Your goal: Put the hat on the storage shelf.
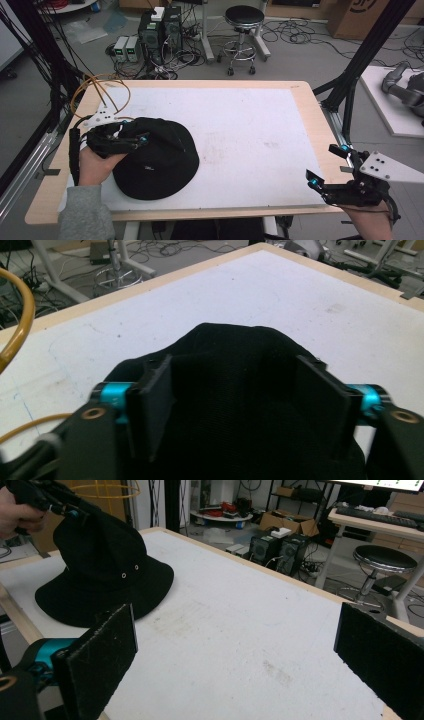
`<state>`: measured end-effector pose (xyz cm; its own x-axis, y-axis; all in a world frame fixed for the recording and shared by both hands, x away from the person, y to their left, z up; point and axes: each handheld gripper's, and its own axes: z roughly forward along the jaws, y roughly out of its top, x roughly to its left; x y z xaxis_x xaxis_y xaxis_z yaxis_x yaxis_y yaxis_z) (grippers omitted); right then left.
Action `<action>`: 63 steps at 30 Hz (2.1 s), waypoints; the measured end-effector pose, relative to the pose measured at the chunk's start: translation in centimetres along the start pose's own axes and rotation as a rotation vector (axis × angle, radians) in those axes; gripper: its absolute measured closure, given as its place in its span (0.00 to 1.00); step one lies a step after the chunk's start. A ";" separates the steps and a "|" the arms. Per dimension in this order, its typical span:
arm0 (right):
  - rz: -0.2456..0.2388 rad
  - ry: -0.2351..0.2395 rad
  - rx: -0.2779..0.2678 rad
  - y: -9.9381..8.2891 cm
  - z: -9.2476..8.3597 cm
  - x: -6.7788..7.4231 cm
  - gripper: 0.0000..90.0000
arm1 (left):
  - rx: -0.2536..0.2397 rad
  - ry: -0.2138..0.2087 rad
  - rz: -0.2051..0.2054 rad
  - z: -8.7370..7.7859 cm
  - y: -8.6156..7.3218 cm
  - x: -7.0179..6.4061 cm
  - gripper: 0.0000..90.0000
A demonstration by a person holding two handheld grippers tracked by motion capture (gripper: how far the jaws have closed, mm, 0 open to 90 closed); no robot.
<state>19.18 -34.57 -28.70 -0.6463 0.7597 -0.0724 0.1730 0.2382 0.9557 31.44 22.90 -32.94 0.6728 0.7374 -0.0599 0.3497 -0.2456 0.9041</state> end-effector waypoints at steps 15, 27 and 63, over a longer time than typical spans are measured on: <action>-0.012 0.004 0.014 -0.1 0.0 0.1 0.04 | 0.040 -0.057 -0.022 1.0 -0.6 0.9 0.88; -0.011 0.009 0.016 -0.2 0.3 0.0 0.04 | 0.036 -0.079 -0.025 0.8 -0.7 1.0 0.98; -0.017 0.048 0.025 0.3 2.9 0.0 0.04 | -0.120 -0.201 0.069 -11.0 9.7 -2.7 0.98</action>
<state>21.40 -32.71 -29.26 -0.6842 0.7255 -0.0742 0.1795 0.2661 0.9471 25.83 25.49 -19.37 0.8130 0.5782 -0.0690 0.2270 -0.2055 0.9520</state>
